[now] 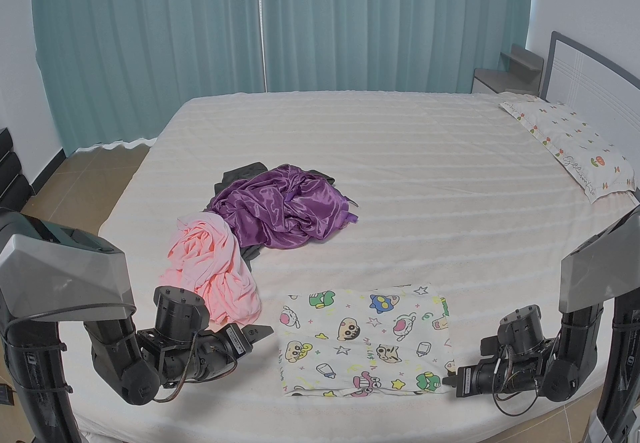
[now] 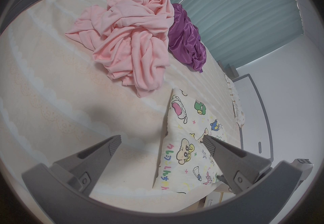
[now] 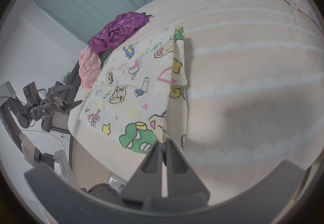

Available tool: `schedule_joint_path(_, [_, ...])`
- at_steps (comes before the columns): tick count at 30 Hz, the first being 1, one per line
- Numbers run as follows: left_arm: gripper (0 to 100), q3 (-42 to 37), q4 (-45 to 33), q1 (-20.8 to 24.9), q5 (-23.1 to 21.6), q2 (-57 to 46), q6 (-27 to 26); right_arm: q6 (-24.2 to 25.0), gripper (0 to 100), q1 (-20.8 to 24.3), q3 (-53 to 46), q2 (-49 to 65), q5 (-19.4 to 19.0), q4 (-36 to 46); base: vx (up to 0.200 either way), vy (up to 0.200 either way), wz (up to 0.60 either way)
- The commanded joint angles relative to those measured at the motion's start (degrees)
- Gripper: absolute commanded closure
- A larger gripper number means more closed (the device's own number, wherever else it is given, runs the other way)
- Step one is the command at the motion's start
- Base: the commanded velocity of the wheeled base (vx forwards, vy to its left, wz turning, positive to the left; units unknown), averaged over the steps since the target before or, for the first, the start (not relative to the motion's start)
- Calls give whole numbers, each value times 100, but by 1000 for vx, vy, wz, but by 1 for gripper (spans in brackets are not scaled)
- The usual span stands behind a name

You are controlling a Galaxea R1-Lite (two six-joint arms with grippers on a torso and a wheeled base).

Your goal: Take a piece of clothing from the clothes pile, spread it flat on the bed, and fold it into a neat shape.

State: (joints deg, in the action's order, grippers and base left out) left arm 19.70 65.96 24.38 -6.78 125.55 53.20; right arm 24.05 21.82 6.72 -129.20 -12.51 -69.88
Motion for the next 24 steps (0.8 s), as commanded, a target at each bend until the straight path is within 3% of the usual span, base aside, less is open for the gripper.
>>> schedule_joint_path(1, [0, -10, 4, 5, 10, 22, 15, -6, 100, -20, -259, 114, -6, -8, 0, 0, 0])
schedule_joint_path(11, [0, -10, 4, -4, 10, 31, 15, -146, 100, -55, -232, 61, 187, -70, 0, 0, 0])
schedule_joint_path(12, [0, -10, 4, -4, 19, 31, 15, -146, 0, -46, -223, 61, 196, -70, 0, 0, 0])
schedule_joint_path(17, [0, -19, 4, -4, 19, 31, 24, -173, 0, -90, -347, 123, 205, -342, 0, 0, 0])
schedule_joint_path(24, [0, -45, 31, -4, 19, 22, 68, -199, 0, -741, -364, 342, -32, -1318, 0, 0, 0])
